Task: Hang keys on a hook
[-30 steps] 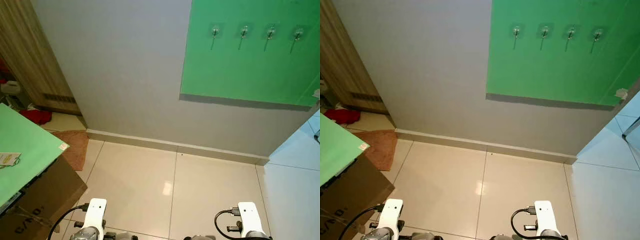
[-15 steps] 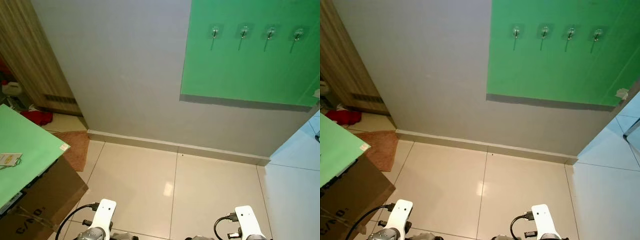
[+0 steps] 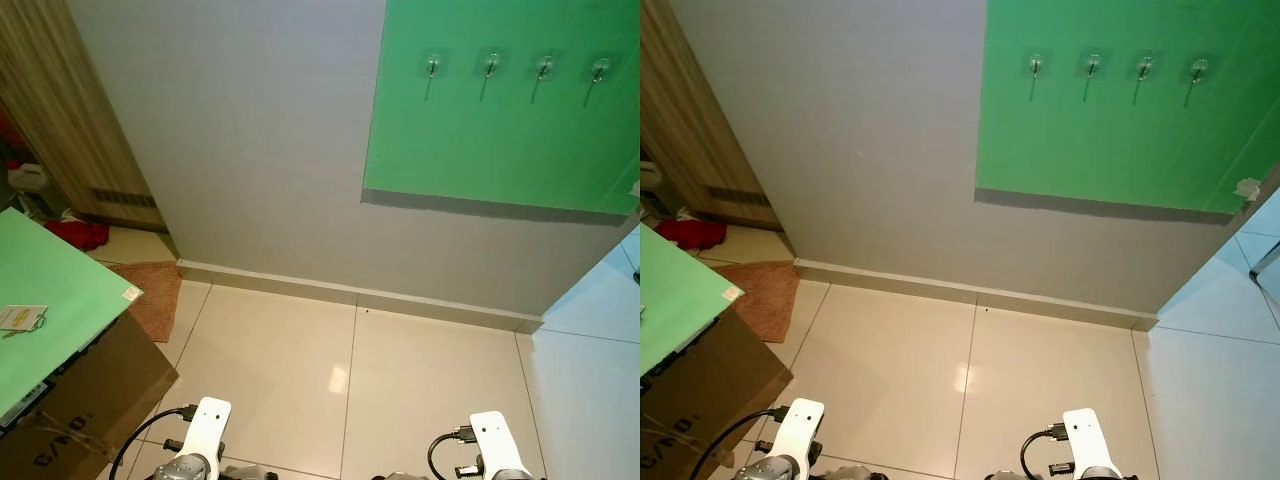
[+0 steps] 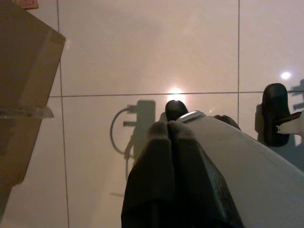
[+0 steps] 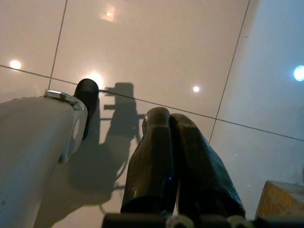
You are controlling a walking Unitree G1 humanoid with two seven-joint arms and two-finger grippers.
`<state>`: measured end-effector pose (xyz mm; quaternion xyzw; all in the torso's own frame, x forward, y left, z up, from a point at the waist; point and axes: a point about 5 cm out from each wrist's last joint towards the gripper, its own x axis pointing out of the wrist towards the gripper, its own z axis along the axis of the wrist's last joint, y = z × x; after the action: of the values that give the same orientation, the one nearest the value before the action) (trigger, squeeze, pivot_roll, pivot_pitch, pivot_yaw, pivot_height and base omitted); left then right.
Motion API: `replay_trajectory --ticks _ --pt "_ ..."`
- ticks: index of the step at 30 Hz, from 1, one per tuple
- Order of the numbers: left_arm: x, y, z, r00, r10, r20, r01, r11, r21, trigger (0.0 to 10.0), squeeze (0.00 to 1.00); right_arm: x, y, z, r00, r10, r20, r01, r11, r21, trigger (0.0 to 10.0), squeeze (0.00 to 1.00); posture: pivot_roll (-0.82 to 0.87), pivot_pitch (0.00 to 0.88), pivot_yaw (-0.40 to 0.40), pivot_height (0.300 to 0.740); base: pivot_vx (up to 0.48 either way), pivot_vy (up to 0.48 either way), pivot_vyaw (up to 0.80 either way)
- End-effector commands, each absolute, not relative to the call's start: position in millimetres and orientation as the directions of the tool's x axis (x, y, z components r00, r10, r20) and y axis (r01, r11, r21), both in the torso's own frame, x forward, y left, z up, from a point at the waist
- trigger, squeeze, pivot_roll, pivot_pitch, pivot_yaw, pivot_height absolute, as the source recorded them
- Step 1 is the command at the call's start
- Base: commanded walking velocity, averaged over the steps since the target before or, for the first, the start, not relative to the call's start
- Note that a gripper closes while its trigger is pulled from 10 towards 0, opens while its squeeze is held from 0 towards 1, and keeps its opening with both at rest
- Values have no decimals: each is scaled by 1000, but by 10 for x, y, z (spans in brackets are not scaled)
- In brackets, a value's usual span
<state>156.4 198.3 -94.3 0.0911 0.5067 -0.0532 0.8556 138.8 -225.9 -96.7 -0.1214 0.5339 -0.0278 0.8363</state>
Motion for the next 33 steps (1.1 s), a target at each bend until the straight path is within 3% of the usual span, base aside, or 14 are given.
replay_trajectory --ticks 1,9,12,13,23,24,25,26,33 --pt "1578 2015 -933 485 19 -874 177 977 119 10000 0 1364 -2271 -974 418 -186 -889 -84 967 -242 10000 0 19 0 0 740 0 0 0" --pt "1580 2035 -930 489 33 -872 156 980 124 10000 0 1367 -2271 -972 421 -188 -887 -82 966 -244 10000 12 20 0 -1 740 0 0 0" --pt "1584 2042 -927 491 36 -870 147 982 123 10000 0 1370 -2271 -971 423 -188 -886 -77 967 -242 10000 969 20 0 -1 740 0 0 0" --pt "1587 2045 -925 492 37 -870 144 982 123 10000 0 1370 -2272 -970 424 -187 -886 -76 968 -241 10000 1000 20 0 -1 740 0 0 0" --pt "1641 2068 -899 513 50 -857 85 990 109 10000 0 1423 -2325 -939 441 -214 -872 -55 963 -264 10000 1000 17 0 -1 740 0 0 0" --pt "1649 2064 -896 515 47 -856 84 991 105 10000 0 1428 -2341 -934 439 -225 -870 -40 962 -269 10000 176 14 0 -1 740 0 0 0" --pt "1652 2063 -894 516 46 -855 84 991 104 10000 0 1426 -2343 -934 438 -226 -870 -28 964 -265 10000 176 14 0 -1 740 0 0 0" --pt "1654 2062 -894 517 45 -855 85 991 103 10000 0 1426 -2343 -934 439 -224 -870 -22 965 -260 10000 0 14 0 -1 740 0 0 0" --pt "1692 2041 -880 524 30 -851 92 991 92 10000 0 1426 -2366 -927 444 -234 -865 -21 962 -271 10000 0 8 0 6 740 0 0 0"
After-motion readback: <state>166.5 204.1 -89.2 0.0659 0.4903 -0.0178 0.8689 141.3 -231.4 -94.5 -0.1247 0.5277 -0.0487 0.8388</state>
